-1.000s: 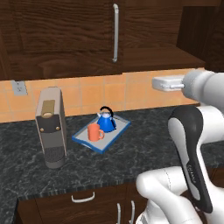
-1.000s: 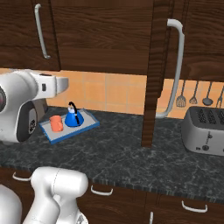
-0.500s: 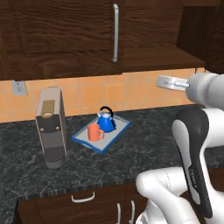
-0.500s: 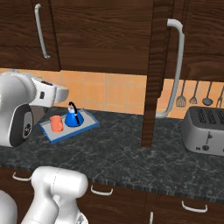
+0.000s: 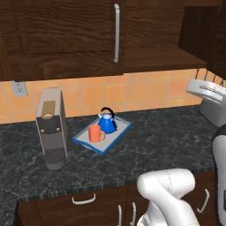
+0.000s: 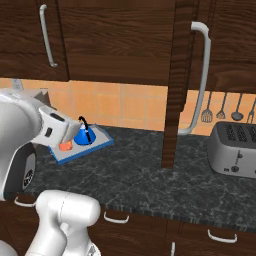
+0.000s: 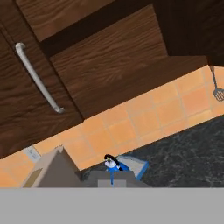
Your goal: Pick the kettle from the counter and place it on the tray. Then pick the mug from the cabinet and place it on the tray. Then close the cabinet doors.
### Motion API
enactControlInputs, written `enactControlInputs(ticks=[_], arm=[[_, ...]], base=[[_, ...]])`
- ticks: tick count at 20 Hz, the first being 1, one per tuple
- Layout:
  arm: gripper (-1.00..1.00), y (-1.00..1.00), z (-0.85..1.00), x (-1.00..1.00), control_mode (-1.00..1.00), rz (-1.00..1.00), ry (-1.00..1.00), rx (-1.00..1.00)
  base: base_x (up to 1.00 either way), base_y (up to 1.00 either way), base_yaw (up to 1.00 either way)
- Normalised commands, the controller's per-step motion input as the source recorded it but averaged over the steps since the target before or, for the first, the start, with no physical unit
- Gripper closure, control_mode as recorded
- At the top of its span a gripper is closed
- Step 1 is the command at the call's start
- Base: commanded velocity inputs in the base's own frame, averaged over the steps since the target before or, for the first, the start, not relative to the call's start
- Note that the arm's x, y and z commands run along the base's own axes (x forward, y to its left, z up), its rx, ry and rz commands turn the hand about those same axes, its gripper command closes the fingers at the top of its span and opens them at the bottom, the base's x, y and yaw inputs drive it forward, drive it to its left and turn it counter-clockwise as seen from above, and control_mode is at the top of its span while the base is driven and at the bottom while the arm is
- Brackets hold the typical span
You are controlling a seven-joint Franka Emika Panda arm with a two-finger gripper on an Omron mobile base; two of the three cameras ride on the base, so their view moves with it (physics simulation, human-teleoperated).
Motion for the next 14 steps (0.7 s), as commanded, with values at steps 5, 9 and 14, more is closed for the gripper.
enactControlInputs(ticks=[5,9,14], arm=[[1.00,-0.25,0.00,-0.63,-1.00,0.00,0.00,0.17],[1.00,-0.28,0.00,-0.57,-1.00,0.00,0.00,0.18],[1.00,-0.23,0.00,-0.64,-1.00,0.00,0.00,0.16]], base=[[0.00,0.00,0.00],[0.00,0.00,0.00],[0.00,0.00,0.00]])
